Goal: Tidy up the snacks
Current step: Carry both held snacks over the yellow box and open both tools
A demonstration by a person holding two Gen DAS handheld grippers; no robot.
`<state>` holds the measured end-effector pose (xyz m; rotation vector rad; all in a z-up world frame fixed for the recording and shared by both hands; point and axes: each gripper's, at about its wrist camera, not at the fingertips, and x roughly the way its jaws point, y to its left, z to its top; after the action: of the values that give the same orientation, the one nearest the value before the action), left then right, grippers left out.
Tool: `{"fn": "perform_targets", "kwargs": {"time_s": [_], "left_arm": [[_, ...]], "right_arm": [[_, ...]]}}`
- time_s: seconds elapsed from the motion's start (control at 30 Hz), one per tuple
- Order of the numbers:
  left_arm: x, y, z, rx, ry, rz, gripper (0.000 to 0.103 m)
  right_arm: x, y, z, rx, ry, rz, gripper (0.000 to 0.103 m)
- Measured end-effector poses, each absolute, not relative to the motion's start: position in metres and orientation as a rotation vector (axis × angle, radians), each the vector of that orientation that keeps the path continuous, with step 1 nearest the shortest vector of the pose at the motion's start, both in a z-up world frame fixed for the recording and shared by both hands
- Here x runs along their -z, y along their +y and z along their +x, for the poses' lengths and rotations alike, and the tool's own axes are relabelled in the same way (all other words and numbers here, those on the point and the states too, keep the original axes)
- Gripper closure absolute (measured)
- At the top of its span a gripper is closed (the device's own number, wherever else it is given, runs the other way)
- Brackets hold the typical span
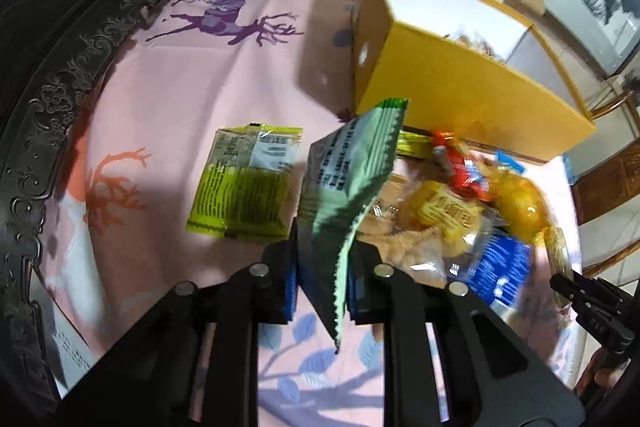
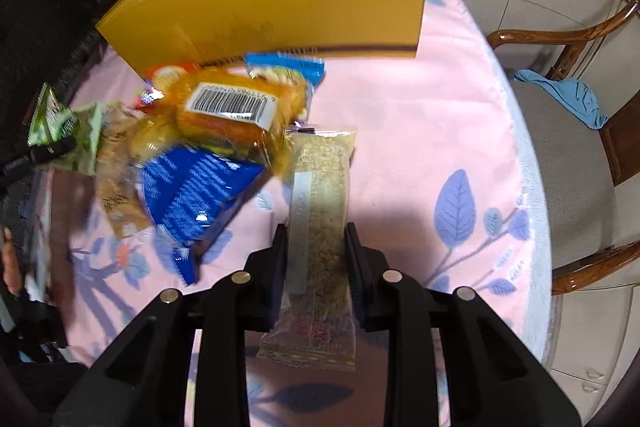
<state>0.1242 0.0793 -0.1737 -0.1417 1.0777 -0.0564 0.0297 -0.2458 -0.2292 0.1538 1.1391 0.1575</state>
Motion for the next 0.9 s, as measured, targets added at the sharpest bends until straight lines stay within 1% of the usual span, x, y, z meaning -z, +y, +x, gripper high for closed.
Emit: {"fn": "perform_targets", "kwargs": {"time_s": [0.27,0.43,0.53,0.6,0.73,0.9], "left_arm": [[0.147,0.052,0.095,0.139,1.042,-0.117,0.086],[0.14,0.024,0.097,0.169,1.045,-0.07,0.086],[0.13,0.006,0.11,0.181,1.042,-0.073,0.086],[0.119,-0.005,0.122,0.188,1.028,-0.072,0.086],[0.087,-0.031,0.162,0.2,0.972,-0.054,0.086],[0.061,-0.05,0.207,0.221,0.946,-0.054,0.086]], "right_arm": [[0.202,-0.249,0.012,-0.187,1.072,0.172,0.075],[0.185,-0.223,0.017,-0.198,1.03,0.119,0.075],[0.171,-0.214,0.032,-0.214,0.994,0.109,0.075],[0.151,-0.208,0.05,-0.227,0.954,0.107,0.075],[0.112,-0.201,0.087,-0.236,0.874,0.108,0.075],[0.086,-0.201,0.127,-0.228,0.831,0.099,0.075]]}}
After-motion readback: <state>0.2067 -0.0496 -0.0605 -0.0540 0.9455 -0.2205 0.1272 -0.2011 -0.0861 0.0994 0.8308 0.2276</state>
